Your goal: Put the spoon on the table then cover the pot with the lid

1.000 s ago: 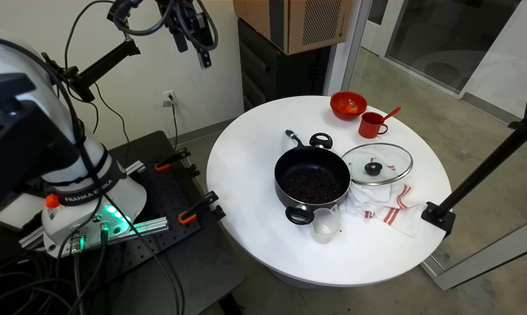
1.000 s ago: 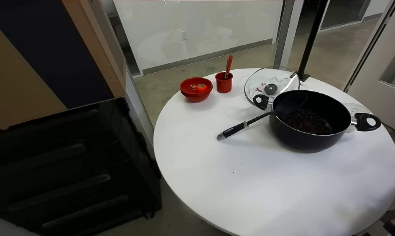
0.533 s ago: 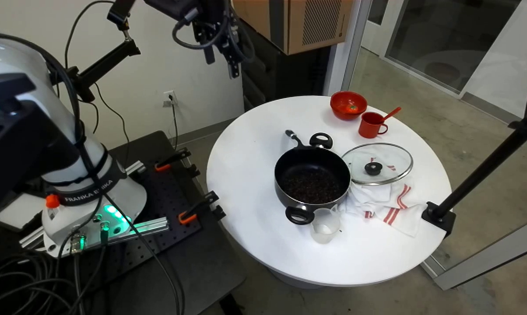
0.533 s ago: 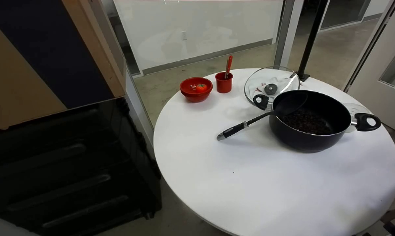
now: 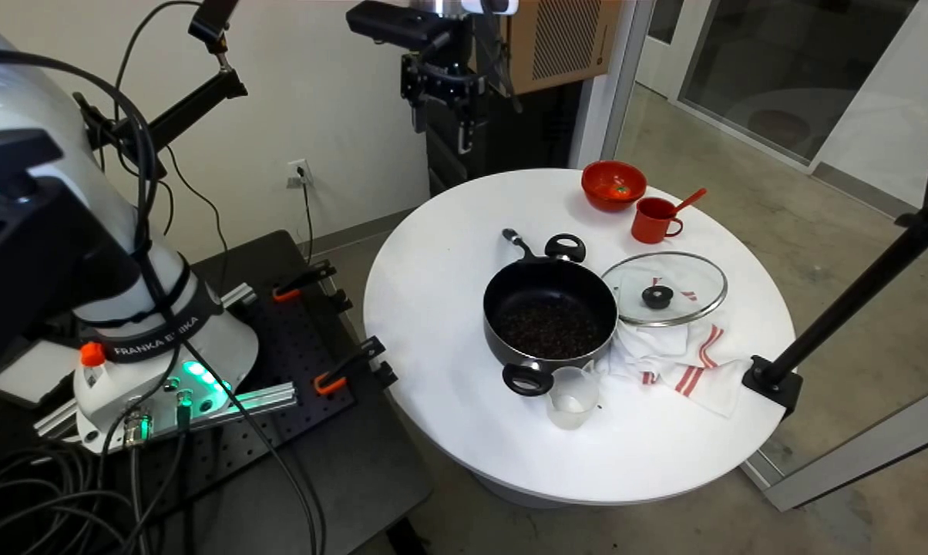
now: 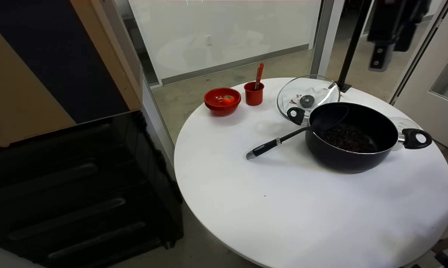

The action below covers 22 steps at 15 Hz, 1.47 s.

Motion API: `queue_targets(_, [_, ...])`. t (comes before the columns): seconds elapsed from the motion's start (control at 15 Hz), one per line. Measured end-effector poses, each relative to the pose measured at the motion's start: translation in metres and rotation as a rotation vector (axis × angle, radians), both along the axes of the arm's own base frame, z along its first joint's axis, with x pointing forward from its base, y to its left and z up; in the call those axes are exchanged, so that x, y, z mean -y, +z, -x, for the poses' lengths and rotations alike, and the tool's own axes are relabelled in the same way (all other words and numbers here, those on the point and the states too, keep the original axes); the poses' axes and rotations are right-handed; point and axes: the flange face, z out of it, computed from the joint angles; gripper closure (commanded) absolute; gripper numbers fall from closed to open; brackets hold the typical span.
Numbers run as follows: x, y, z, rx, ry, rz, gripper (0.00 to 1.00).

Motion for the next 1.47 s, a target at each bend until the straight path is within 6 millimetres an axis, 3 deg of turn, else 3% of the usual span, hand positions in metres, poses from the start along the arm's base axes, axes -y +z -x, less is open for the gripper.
queue_targets(0.33, [-0.006,-0.019,-0.069,-0.009,0.036,0.031,0.0])
queue_targets(0.6, [-0.009,-0.034,-0.103,-0.014,0.046,0.032,0.0])
queue_targets(0.87, [-0.011,-0.036,-0.111,-0.017,0.048,0.032,0.0])
queue_targets(1.07, [-0.009,-0.041,-0.106,-0.048,0.055,0.028,0.0])
queue_targets(1.47, [-0.004,-0.055,-0.095,-0.244,0.279,-0.051,0.0])
